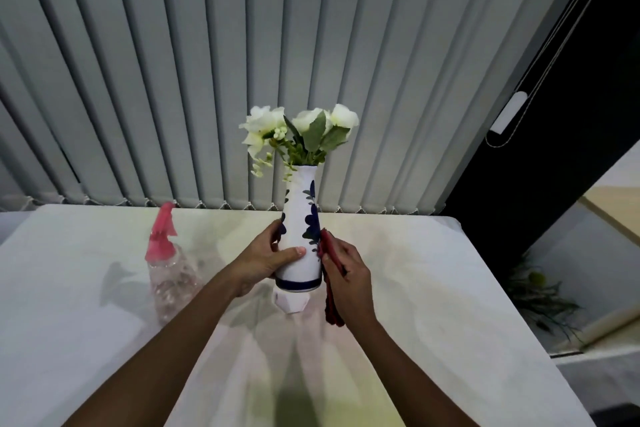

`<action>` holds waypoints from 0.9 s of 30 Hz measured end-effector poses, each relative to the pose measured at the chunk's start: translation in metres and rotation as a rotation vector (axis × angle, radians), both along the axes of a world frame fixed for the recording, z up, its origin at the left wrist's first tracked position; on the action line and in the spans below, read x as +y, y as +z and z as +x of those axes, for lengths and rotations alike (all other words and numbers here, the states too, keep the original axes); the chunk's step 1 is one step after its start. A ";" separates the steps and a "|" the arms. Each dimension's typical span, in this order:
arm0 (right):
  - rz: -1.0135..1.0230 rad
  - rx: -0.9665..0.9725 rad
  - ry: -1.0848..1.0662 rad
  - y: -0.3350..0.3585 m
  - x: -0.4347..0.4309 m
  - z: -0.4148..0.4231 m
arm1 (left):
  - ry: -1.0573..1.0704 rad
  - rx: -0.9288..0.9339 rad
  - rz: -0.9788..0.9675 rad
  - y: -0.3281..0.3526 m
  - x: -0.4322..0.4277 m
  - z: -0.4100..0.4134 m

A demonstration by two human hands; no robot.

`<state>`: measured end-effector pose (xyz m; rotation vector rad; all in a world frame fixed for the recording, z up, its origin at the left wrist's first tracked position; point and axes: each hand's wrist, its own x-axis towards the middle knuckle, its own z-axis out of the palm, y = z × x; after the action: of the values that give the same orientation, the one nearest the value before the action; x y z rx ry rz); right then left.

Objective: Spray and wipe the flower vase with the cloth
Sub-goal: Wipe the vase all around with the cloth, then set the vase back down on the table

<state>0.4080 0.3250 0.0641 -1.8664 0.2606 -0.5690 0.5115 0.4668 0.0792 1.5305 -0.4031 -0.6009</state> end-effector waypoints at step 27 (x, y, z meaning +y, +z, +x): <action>0.062 0.430 -0.211 -0.089 -0.032 -0.010 | 0.570 -0.429 0.346 -0.125 -0.048 -0.032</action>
<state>0.3985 0.2935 -0.0246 -1.8989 0.7574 -0.2886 0.4797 0.4185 -0.0457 2.0052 -0.1680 0.1194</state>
